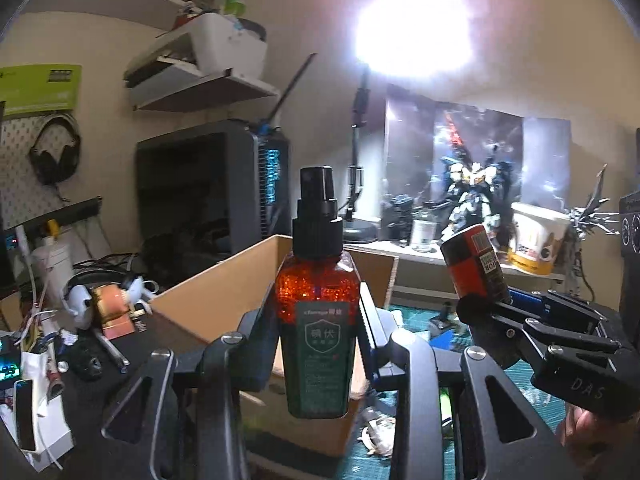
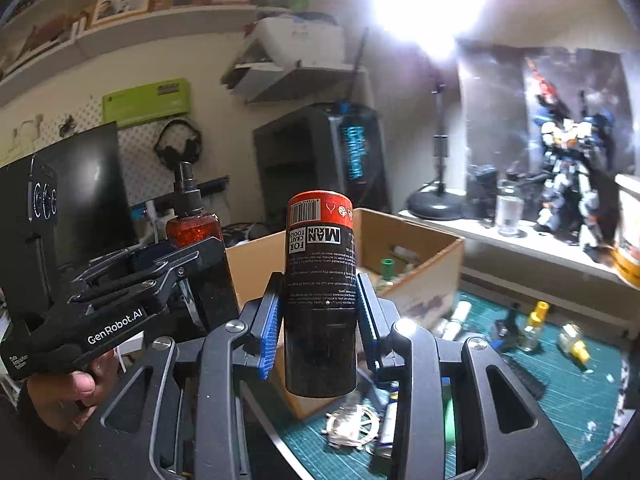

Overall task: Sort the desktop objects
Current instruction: 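Carry the brown spray bottle and red-and-black spray can over the cardboard box with both grippers, then lower both held items into the box and open both grippers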

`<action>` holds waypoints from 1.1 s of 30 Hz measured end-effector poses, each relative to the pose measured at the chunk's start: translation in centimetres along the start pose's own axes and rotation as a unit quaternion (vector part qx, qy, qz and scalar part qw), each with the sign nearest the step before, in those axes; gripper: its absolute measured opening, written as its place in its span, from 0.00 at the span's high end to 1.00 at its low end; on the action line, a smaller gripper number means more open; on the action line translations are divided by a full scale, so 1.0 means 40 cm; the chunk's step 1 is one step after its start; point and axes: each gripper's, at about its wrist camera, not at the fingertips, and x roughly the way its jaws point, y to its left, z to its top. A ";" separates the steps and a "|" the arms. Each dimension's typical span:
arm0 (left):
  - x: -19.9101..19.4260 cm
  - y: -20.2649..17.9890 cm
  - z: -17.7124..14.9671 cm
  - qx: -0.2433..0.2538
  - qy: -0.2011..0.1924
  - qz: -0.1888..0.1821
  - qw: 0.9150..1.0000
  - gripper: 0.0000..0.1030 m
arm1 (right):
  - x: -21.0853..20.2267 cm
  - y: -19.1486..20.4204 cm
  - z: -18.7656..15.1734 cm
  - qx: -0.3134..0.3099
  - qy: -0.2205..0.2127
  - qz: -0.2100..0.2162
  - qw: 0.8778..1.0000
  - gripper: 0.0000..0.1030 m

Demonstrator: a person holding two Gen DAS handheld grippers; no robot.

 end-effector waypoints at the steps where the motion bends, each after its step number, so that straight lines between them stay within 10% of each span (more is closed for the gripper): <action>1: -0.001 0.009 0.000 -0.002 0.005 0.006 1.000 0.67 | 0.008 0.006 0.001 -0.001 0.000 0.006 1.000 0.68; 12: -0.014 0.088 0.010 -0.012 0.038 0.034 0.999 0.66 | 0.075 0.018 0.014 0.020 0.013 0.091 0.996 0.68; 33: 0.113 0.081 0.134 0.123 0.093 0.018 0.988 0.66 | 0.176 -0.035 0.158 -0.018 0.086 0.083 0.993 0.68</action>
